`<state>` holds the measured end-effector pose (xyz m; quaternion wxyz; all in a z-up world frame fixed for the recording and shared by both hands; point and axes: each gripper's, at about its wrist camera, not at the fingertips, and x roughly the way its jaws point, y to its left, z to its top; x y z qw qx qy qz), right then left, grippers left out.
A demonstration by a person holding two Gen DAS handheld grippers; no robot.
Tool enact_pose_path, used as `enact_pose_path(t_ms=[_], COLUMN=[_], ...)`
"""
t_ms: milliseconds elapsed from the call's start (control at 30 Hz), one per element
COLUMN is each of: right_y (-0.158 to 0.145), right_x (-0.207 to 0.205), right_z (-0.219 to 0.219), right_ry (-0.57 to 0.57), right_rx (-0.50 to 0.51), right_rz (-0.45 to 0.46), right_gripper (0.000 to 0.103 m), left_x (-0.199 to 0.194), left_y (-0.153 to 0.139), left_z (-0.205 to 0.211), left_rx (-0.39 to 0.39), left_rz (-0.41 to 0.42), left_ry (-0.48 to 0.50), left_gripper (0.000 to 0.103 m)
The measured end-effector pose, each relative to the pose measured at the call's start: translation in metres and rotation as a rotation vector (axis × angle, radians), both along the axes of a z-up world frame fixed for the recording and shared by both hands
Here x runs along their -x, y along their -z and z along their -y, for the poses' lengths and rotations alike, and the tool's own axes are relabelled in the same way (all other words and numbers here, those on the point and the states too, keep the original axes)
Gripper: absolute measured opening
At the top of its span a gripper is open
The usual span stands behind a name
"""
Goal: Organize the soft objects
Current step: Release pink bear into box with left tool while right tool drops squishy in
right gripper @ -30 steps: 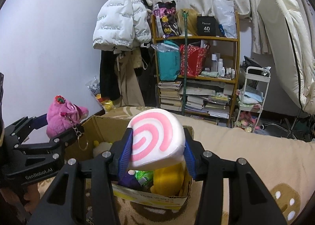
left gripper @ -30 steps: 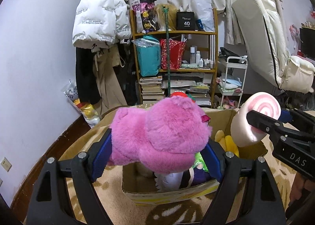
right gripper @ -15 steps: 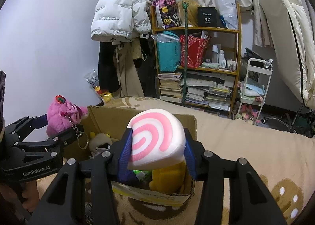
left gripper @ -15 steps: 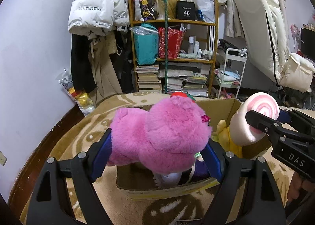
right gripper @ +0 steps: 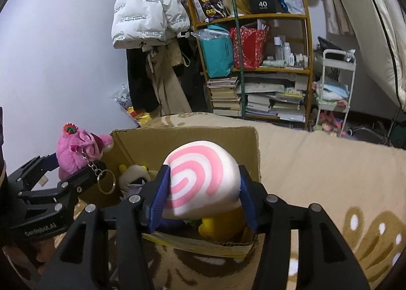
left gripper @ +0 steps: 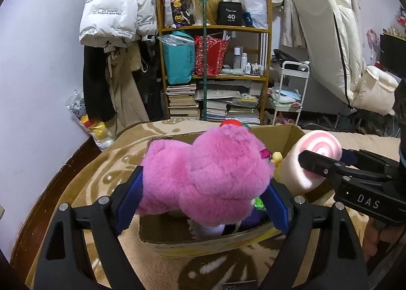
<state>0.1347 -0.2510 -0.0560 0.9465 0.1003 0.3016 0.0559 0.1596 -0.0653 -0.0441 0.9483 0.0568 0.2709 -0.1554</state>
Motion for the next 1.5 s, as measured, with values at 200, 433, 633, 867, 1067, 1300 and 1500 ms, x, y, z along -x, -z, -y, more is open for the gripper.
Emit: enact_pose_path(t_ms=[200, 433, 633, 867, 1067, 1300, 1500], right_y=[0.005, 0.003, -0.002, -0.015, -0.028, -0.041, -0.041], right_x=[-0.001, 0.000, 0.003, 0.018, 0.039, 0.067, 0.091], right_z=[0.002, 0.005, 0.004, -0.005, -0.004, -0.003, -0.009], right_ry=[-0.018, -0.018, -0.019, -0.019, -0.011, 0.002, -0.005], right_rx=[-0.059, -0.083, -0.088, -0.040, -0.041, -0.036, -0.009], right_rz=[-0.016, -0.005, -0.002, 0.022, 0.033, 0.039, 0.009], right_gripper=[0.059, 0.066, 0.068, 0.083, 0.091, 0.099, 0.102], left_x=[0.001, -0.003, -0.001, 0.015, 0.034, 0.063, 0.084], left_y=[0.003, 0.007, 0.006, -0.002, -0.008, -0.012, -0.013], left_z=[0.004, -0.002, -0.010, -0.020, -0.024, -0.025, -0.029], left_rx=[-0.016, -0.012, -0.024, -0.014, -0.029, -0.047, -0.066], left_rz=[-0.007, -0.044, -0.055, -0.070, -0.086, -0.106, -0.127], left_ry=[0.010, -0.008, -0.044, -0.058, -0.055, -0.052, -0.051], left_gripper=[0.086, 0.087, 0.091, 0.096, 0.097, 0.097, 0.098])
